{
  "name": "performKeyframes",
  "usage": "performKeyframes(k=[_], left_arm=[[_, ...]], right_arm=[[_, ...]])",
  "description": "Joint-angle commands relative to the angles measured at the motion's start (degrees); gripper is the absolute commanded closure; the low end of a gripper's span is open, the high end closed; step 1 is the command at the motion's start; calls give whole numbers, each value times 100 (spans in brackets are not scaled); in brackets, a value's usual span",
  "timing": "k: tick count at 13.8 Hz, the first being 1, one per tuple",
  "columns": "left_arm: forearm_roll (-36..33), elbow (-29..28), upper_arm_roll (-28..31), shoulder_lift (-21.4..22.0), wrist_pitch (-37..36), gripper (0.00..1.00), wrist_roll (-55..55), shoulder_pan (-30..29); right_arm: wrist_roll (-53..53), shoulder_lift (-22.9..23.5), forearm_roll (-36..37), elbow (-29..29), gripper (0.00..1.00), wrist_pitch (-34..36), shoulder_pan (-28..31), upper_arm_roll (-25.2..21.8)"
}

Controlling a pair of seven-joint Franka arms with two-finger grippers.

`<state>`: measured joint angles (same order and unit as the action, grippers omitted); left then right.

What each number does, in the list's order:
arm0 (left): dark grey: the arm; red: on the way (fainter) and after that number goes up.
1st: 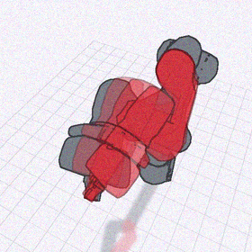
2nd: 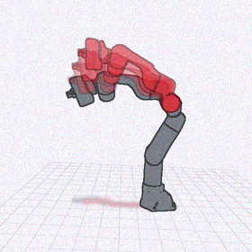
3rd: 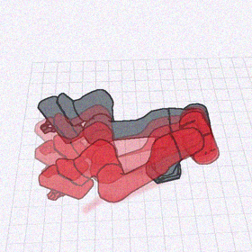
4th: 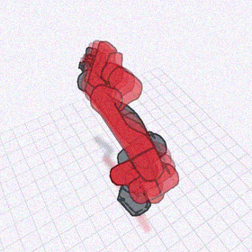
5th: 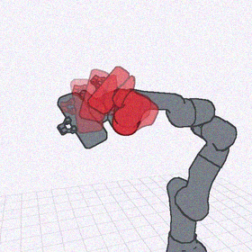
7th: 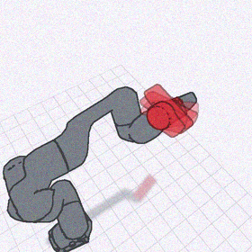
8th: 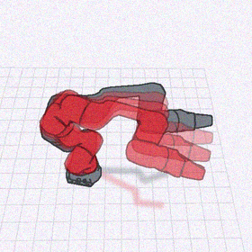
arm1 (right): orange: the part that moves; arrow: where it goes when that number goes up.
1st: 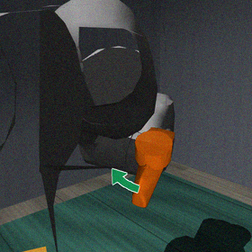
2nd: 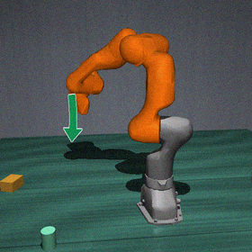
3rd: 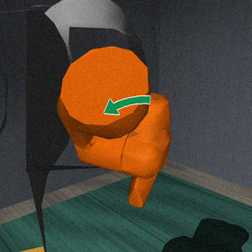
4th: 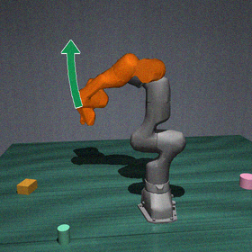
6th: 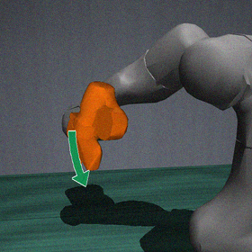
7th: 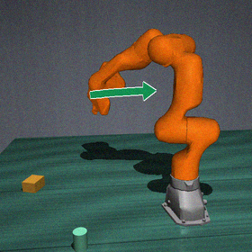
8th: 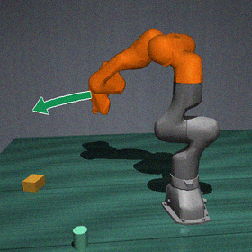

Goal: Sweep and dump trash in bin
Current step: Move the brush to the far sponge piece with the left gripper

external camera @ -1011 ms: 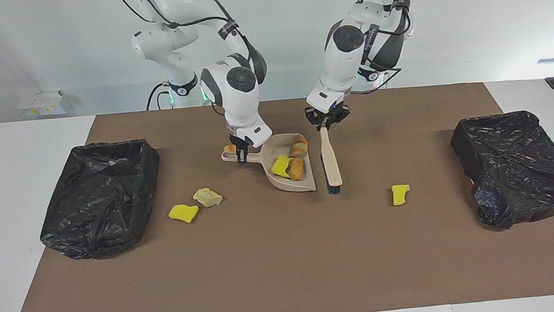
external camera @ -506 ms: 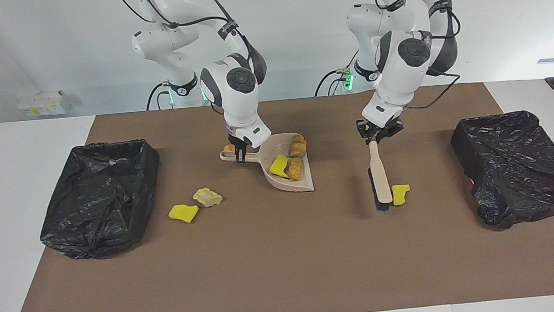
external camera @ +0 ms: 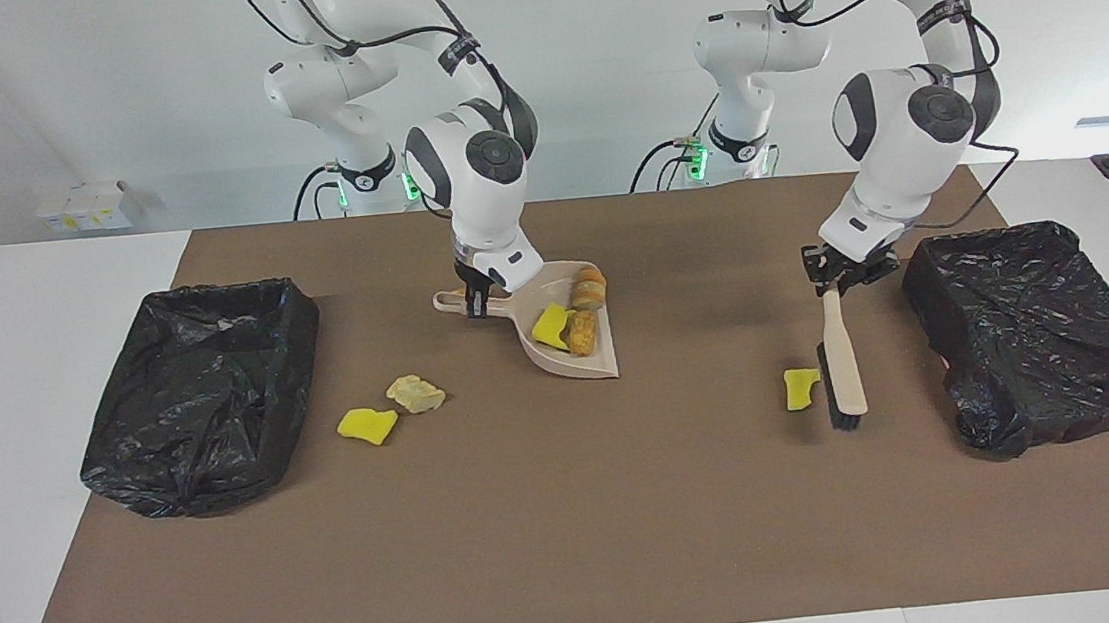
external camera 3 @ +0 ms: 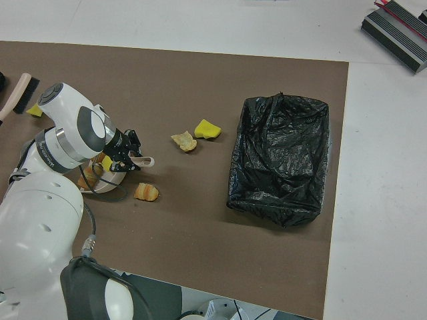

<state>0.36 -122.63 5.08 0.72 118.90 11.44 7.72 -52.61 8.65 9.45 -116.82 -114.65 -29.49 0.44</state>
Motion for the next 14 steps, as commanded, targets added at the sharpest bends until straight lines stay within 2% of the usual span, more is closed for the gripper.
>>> performKeyframes(k=[1,12,14], left_arm=[[-80,63,-68,-98,150,100,428,-341],[-71,-191,-94,-248,98,100,359,-218],[-62,-296,-103,-195,116,100,341,0]], right_arm=[[163,-56,153,19,100,119,-31,17],[471,14,162,-16,100,13,-189,26],[567,49,162,-16,100,-48,-215,26]])
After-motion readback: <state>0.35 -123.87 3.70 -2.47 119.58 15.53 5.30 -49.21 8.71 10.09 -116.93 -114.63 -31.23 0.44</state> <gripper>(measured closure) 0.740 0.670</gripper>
